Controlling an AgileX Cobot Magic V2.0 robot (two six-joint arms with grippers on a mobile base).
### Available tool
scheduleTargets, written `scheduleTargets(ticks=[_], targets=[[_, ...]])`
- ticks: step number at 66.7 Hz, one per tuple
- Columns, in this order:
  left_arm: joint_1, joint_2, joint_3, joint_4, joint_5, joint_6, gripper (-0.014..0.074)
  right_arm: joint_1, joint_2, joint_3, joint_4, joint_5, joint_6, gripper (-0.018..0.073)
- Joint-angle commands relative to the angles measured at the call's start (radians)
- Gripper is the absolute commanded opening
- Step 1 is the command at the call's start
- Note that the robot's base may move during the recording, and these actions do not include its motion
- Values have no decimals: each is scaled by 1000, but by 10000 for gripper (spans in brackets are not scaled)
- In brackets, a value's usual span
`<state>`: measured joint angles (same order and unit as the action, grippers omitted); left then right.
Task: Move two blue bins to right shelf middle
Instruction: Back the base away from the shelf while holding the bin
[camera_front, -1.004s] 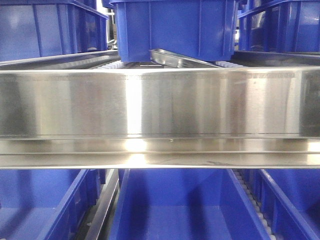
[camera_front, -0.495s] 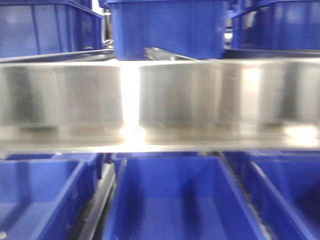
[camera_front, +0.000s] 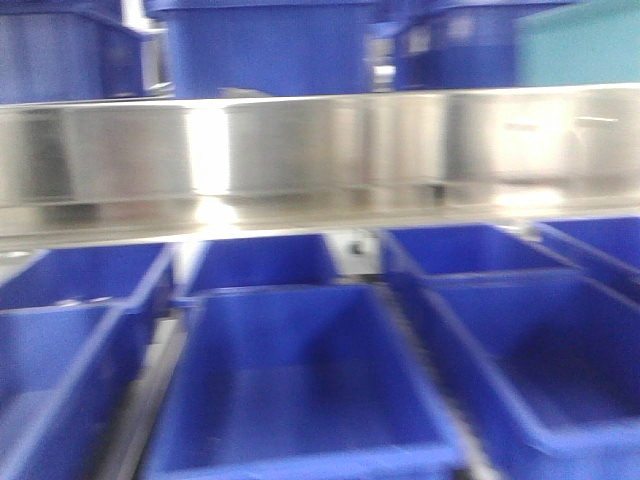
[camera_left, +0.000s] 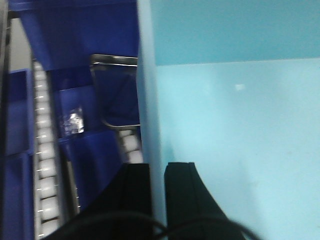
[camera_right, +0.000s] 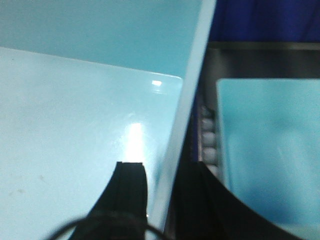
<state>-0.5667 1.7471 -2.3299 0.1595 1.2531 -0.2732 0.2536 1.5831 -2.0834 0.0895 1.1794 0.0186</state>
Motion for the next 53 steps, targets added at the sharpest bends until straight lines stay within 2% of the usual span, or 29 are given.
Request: scheduleTargets(ticks=[1,31,41,53], targets=[[-9,-18,-17,-63,-32,7,-111,-3,-1,-8,-25,-64,18,-165],[-9,-18,-17,-57,-32,7,-111,-3,-1,-8,-25,-83,18,-165],[-9,-18,-17,-22,-32,7,-111,-3,-1,-8,-25,-116,18,-165],[-9,-18,-17,-16,-32,7,-111,-3,-1,-8,-25,-125,18,-165]])
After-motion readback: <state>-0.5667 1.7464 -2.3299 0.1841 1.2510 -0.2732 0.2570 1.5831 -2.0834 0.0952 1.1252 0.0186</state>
